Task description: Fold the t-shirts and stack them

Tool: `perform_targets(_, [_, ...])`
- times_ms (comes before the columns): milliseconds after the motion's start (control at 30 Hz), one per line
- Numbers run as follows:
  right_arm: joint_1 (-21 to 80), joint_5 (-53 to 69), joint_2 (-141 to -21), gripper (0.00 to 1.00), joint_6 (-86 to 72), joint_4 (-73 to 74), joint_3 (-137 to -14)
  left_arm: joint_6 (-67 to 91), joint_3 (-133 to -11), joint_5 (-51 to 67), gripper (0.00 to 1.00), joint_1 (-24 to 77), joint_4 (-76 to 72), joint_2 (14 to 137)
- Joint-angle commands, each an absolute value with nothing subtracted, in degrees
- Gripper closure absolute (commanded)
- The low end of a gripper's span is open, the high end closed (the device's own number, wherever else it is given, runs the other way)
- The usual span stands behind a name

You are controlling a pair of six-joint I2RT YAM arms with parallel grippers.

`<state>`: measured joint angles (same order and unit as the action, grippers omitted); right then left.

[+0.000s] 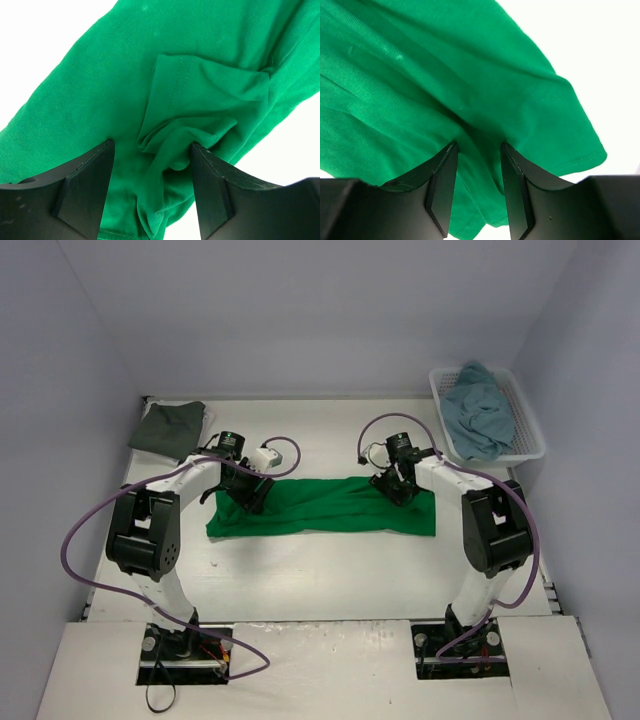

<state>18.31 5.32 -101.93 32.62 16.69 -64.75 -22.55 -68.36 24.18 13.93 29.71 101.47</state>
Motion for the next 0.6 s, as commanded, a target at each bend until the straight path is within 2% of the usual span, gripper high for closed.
perform_targets(0, [17.8, 4.4, -98.7, 0.63, 31.6, 14.9, -64.0, -23.2, -68.7, 25.9, 0.44, 13.8, 27.5, 98.8])
perform_targets(567, [17.8, 5.8, -97.5, 0.62, 31.3, 14.3, -63.3, -22.9, -69.0, 26.4, 0.44, 13.8, 27.2, 99.0])
